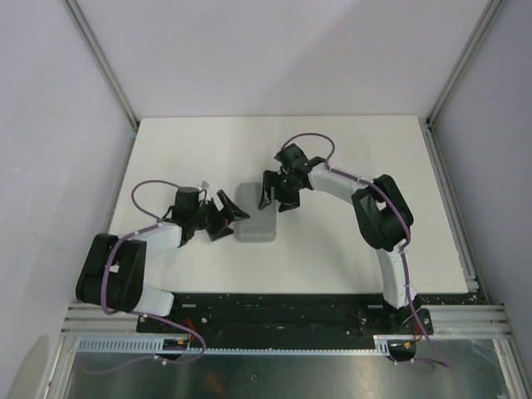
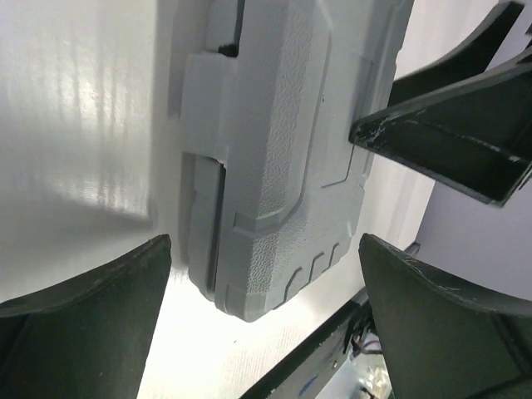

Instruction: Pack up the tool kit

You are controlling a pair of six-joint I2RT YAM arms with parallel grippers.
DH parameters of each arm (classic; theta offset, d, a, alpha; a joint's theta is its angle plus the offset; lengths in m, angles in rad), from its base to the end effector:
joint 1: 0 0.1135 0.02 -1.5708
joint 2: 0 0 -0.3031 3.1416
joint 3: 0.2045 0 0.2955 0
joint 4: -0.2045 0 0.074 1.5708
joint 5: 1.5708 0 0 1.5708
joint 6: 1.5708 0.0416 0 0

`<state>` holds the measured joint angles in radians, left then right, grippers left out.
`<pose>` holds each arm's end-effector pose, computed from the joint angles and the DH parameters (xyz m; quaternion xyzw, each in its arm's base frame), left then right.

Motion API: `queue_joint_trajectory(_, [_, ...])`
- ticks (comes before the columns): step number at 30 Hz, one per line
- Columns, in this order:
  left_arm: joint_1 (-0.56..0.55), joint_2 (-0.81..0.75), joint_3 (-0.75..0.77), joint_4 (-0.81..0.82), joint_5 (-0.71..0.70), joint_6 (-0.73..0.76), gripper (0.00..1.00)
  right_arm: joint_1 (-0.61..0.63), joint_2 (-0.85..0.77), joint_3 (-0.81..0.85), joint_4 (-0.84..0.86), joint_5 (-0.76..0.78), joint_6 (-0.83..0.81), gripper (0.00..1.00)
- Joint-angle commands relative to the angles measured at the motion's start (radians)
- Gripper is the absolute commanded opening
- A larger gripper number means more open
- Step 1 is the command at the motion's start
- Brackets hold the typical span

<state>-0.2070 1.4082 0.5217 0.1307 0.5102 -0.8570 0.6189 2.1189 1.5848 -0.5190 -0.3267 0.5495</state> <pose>0.2704 -0.0776 0.1507 -0.1889 0.8738 -0.3942 0.2130 0.4106 0.3089 0.1780 -0.0747 0.9518 0.2704 0.1240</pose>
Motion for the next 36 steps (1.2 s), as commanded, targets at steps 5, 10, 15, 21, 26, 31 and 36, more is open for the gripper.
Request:
queue_joint_trajectory(5, [-0.047,0.101,-0.034,0.148,0.101,-0.04,0.95,-0.012,0.055,-0.08,0.02,0.035,0.023,0.72])
queue_joint_trajectory(10, [-0.046,0.193,-0.044,0.294,0.167,-0.1,0.92,0.011,0.079,-0.1,0.03,0.03,0.039,0.68])
queue_joint_trajectory(15, [-0.047,0.234,-0.053,0.368,0.189,-0.137,0.7,0.067,0.12,-0.101,-0.026,0.141,0.015,0.65])
queue_joint_trajectory(21, [-0.047,0.281,-0.041,0.371,0.204,-0.152,0.36,0.107,0.174,-0.15,0.001,0.104,0.01,0.56])
queue_joint_trajectory(26, [-0.045,0.282,-0.01,0.372,0.198,-0.162,0.06,0.116,0.176,-0.153,0.029,0.023,0.004,0.53])
queue_joint_trajectory(31, [-0.046,0.27,0.037,0.372,0.182,-0.179,0.0,0.108,0.164,-0.154,0.032,-0.025,0.003,0.52])
queue_joint_trajectory(36, [-0.044,0.198,0.047,0.372,0.143,-0.188,0.0,0.098,0.152,-0.156,0.033,-0.076,0.009,0.51])
